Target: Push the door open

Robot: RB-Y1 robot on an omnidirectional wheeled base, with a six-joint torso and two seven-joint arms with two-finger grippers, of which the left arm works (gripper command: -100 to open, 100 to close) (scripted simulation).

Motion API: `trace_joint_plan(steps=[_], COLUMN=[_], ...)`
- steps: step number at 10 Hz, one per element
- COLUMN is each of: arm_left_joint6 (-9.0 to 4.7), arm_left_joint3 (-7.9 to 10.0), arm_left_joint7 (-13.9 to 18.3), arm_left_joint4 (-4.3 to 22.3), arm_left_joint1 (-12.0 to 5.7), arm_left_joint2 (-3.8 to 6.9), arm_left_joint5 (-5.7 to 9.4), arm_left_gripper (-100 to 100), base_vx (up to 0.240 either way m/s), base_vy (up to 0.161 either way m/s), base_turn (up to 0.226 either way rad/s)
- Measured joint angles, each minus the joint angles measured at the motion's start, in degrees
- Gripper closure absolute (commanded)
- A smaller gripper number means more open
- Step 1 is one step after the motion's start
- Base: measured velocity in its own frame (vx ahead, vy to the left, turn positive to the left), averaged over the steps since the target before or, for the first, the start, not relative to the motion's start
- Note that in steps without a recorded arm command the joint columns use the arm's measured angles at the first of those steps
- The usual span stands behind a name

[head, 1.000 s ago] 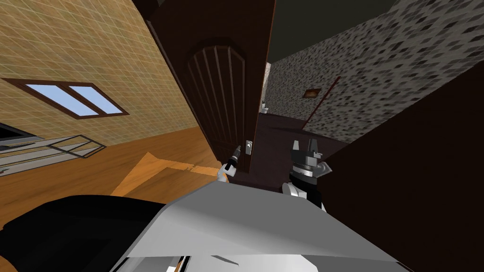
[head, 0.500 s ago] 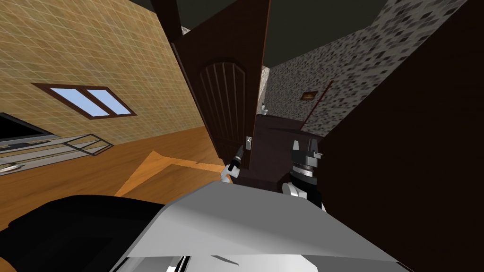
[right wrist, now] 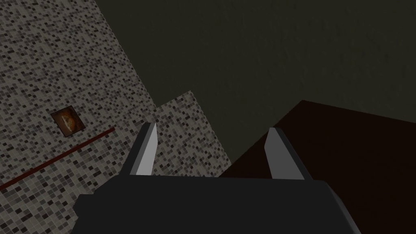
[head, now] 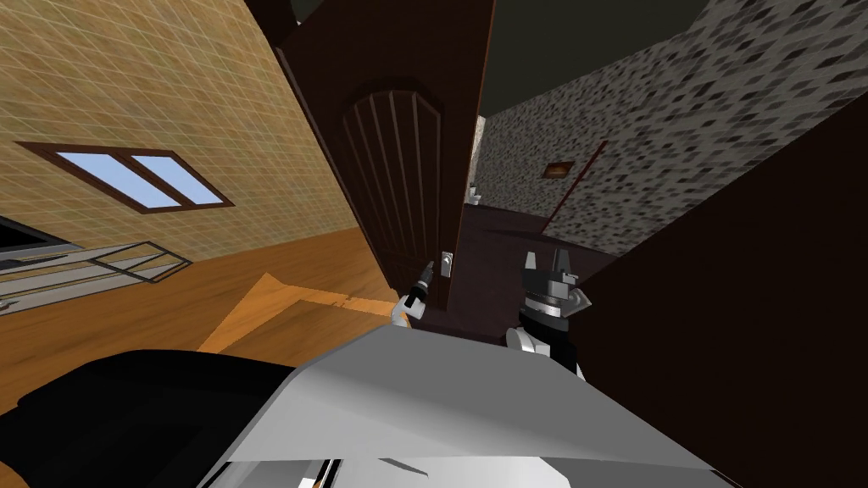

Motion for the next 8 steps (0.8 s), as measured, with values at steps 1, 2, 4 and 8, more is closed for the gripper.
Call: trace_joint_plan(steps=[1,2,4,8], arm_left_joint6=[-0.16,-0.37,-0.96,-1.02], arm_left_joint3=[-0.02,-0.04,-0.13,-0.18], arm_left_joint7=[-0.1,-0.2,-0.3,-0.3], arm_left_joint4=[0.0,0.1,0.3,0.3], arm_left_joint1=[0.01,0.09,0.28,0.23], arm_left_joint2=[-0.14,-0.59,-2.04,-2.95], arm_left_joint5=[-0.01,-0.05,-0.03,0.00], arm_left_gripper=[-100,-100,-100,100], base_vx=[0.173,0.193,0.135,0.000], base_vy=[-0.094,-0.110,-0.130,-0.004], base_turn=[0.001,0.006,0.004,-0.007])
